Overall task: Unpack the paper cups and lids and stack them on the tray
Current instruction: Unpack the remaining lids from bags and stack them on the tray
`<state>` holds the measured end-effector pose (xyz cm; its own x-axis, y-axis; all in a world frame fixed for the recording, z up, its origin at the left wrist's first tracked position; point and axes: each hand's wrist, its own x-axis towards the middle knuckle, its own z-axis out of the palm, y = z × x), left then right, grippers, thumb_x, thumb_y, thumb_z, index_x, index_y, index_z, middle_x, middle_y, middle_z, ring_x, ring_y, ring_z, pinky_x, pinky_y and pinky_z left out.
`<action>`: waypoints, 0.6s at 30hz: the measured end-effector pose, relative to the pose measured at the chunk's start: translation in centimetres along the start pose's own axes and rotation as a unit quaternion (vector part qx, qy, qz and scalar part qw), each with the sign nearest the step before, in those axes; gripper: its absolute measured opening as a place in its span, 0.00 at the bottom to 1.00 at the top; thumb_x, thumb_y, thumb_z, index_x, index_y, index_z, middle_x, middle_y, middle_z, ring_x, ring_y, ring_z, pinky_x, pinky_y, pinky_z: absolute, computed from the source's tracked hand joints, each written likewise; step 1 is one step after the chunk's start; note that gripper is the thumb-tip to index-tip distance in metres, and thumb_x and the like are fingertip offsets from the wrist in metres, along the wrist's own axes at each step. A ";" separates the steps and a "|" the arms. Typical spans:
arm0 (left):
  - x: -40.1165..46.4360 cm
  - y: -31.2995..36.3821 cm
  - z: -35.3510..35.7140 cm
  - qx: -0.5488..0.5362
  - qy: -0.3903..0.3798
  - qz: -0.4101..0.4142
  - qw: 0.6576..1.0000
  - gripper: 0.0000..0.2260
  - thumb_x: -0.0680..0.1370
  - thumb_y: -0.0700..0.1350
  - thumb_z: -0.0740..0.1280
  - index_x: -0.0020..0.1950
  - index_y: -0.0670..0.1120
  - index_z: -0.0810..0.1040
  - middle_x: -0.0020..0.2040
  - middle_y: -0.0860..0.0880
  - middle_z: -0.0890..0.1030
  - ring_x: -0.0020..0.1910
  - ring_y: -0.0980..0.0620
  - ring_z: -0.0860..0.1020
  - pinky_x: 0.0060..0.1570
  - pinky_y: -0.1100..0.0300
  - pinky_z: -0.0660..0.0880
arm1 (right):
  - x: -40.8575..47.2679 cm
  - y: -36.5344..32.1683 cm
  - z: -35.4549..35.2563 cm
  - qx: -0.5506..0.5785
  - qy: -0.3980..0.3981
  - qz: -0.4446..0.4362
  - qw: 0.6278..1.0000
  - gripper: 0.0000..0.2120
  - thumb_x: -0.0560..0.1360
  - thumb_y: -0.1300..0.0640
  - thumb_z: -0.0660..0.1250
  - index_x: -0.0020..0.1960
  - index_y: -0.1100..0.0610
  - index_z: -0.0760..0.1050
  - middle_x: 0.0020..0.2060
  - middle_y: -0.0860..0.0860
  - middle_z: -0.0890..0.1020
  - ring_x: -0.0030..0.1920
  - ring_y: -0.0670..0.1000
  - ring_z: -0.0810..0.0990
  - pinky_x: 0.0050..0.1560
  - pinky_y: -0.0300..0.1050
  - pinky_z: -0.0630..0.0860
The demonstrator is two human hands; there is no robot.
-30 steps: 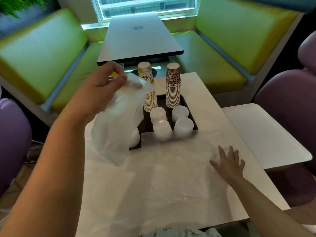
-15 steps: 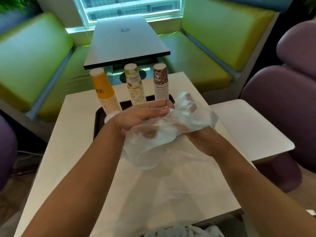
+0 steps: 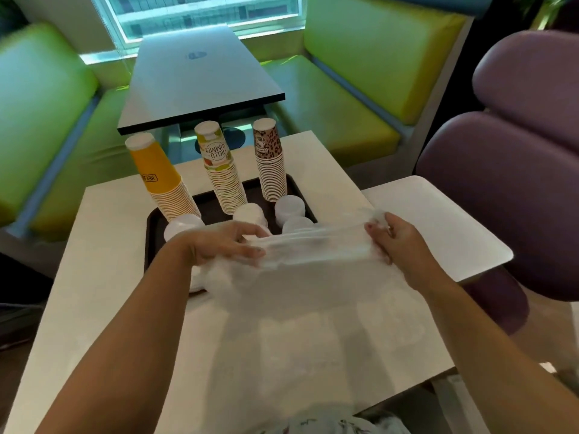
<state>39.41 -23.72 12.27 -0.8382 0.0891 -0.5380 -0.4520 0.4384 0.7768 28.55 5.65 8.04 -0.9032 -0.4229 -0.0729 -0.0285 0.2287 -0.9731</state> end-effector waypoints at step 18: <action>3.6 -10.4 4.5 0.029 0.330 -0.124 0.935 0.04 0.76 0.43 0.69 0.44 0.45 0.76 0.34 0.51 0.73 0.36 0.52 0.72 0.33 0.64 0.66 | 5.8 12.3 0.0 -0.171 0.018 0.097 0.980 0.15 0.68 0.44 0.66 0.40 0.58 0.76 0.39 0.55 0.75 0.39 0.54 0.73 0.34 0.42 0.65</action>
<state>42.47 -23.94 0.77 -0.7248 -0.5844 -0.3649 -0.6558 0.4227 0.6255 22.96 6.07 -4.37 -0.9201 -0.3128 -0.2356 0.0090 0.5846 -0.8112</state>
